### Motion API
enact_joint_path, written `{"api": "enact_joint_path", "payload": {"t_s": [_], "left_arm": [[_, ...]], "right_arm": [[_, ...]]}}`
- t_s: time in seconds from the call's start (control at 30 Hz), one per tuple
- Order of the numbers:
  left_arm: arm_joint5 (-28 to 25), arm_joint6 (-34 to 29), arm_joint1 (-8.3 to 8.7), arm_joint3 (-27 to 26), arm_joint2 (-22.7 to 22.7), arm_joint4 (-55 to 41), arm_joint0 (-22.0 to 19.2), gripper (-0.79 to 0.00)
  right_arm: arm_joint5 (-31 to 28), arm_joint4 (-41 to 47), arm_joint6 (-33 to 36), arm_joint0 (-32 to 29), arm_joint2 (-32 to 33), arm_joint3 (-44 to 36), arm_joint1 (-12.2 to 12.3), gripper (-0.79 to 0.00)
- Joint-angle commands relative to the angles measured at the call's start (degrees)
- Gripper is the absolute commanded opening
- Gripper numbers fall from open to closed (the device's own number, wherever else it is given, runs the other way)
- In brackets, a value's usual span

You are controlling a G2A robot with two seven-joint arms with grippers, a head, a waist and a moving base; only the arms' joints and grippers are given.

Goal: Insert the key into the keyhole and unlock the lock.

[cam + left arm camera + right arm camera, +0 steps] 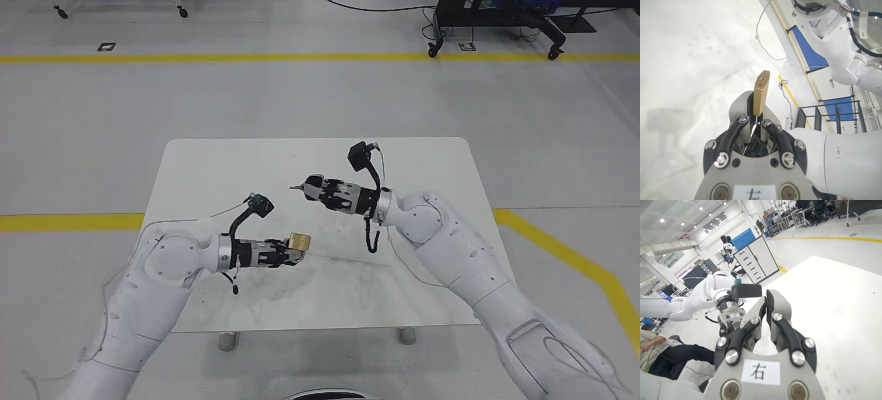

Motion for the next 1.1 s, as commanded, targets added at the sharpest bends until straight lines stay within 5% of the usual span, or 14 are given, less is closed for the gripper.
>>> {"api": "enact_joint_path", "payload": {"t_s": [0.0,0.47,1.07], "left_arm": [[-1.13,2.27,0.18,-1.27,-0.45,1.29,1.24,-0.785],[-5.70,12.11,0.81,-2.75,-2.08,4.55,4.57,-0.785],[-6.32,14.22,1.26,-2.19,-1.33,5.07,4.40,-0.785]], "right_arm": [[0.08,1.55,1.64,0.25,-0.14,0.34,-0.06,-0.785],[-0.45,5.50,6.89,0.76,-1.13,0.68,-0.51,-0.785],[-1.49,14.97,16.19,1.00,-1.76,1.35,-0.48,-0.785]]}}
